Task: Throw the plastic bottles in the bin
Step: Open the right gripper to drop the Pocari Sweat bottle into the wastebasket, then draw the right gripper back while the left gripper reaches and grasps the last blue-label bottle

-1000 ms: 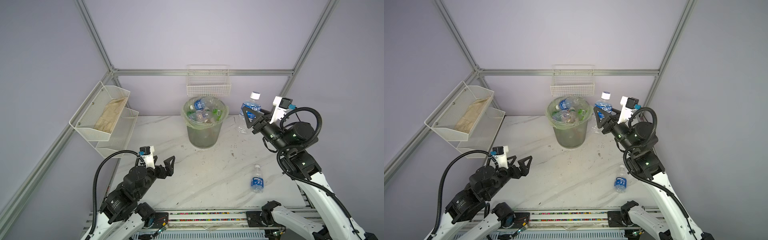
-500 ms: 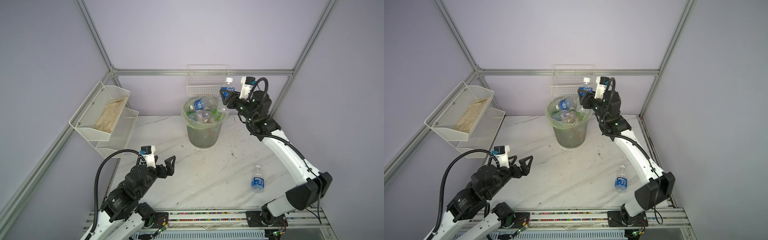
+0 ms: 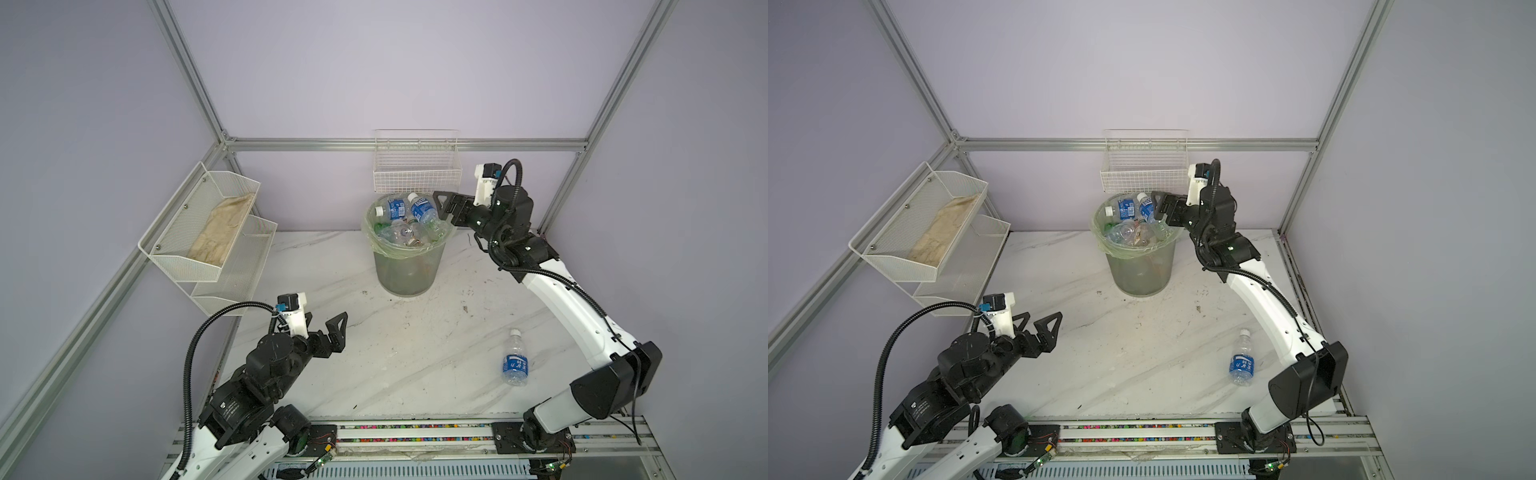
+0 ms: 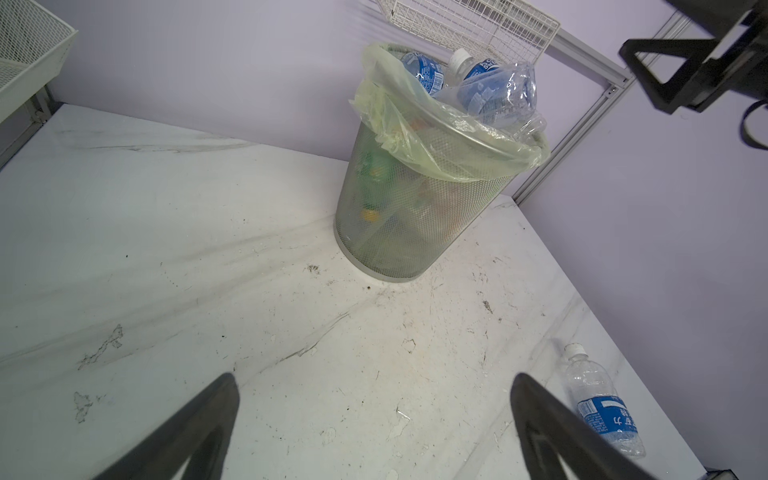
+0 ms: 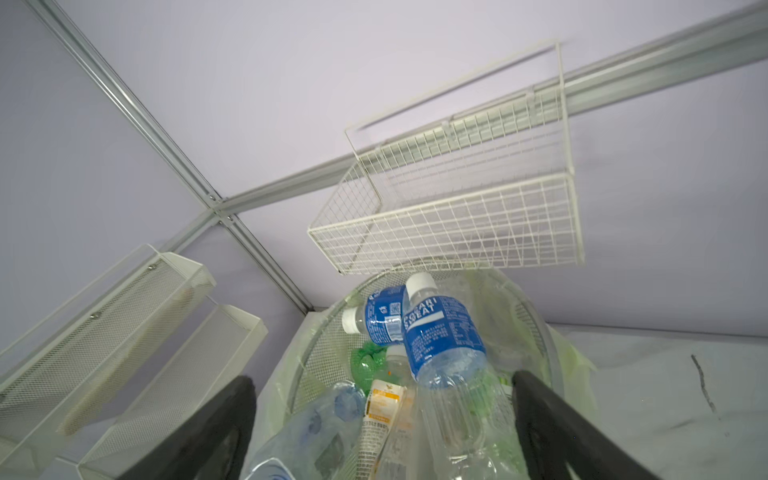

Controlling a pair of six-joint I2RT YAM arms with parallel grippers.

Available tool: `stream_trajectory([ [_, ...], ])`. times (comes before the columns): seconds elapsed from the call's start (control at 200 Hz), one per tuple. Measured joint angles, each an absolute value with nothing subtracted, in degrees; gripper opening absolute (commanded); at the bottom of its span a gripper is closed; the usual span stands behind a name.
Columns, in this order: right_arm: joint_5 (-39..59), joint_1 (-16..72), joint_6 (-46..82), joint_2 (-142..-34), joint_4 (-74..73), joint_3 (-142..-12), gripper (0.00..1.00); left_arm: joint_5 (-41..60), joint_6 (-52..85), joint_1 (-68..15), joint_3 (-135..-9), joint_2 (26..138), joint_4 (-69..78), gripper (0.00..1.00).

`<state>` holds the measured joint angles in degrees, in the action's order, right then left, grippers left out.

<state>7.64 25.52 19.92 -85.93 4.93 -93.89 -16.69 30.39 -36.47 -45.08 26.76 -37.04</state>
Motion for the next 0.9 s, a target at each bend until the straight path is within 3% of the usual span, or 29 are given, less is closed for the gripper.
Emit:
stream_trajectory([
  [0.3,4.2,25.6,20.2,-74.6,6.3,-89.2,0.97,-16.0,30.4,-36.5,-45.1,28.8,-36.9,1.0],
  [0.9,-13.7,25.6,29.0,-68.2,26.6,-81.2,0.97,-12.8,31.9,-39.3,-45.1,36.5,-32.4,1.0],
])
